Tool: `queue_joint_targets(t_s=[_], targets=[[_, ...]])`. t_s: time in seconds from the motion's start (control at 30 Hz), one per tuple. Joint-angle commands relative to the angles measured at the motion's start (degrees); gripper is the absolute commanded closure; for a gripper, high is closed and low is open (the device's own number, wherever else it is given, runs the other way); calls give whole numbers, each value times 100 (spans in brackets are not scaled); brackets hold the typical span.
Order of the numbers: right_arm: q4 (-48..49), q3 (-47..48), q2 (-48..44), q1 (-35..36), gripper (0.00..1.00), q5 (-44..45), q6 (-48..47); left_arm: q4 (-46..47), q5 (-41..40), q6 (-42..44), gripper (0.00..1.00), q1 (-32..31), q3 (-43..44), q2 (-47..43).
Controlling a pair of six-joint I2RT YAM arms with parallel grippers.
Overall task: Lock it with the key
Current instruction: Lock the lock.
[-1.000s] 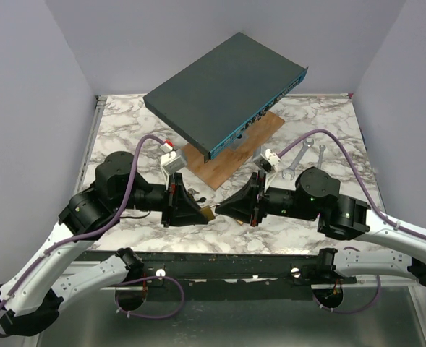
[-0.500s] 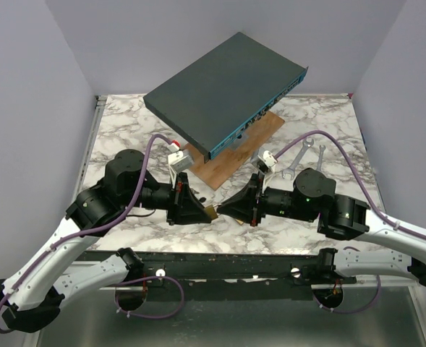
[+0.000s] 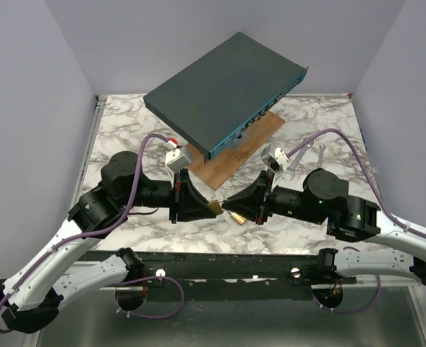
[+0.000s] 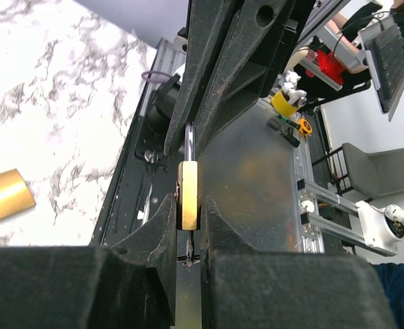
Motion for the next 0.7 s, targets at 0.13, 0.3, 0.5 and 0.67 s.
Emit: queue_joint_targets(t_s=[0.13,0.3,0.5,0.67], targets=[[-351,222,390,189,99,-13,-84,1537,107,-42,92,-70,207,150],[-537,535,367,197,99,329,-110,1227,-128,207,75,-70,244,116],[-884,675,437,191,99,572,-30,1056,-569,492,67,-70,166,16],[-1097,823,377,193,99,763,-24,813,-843,786,66,-70,104,-52]])
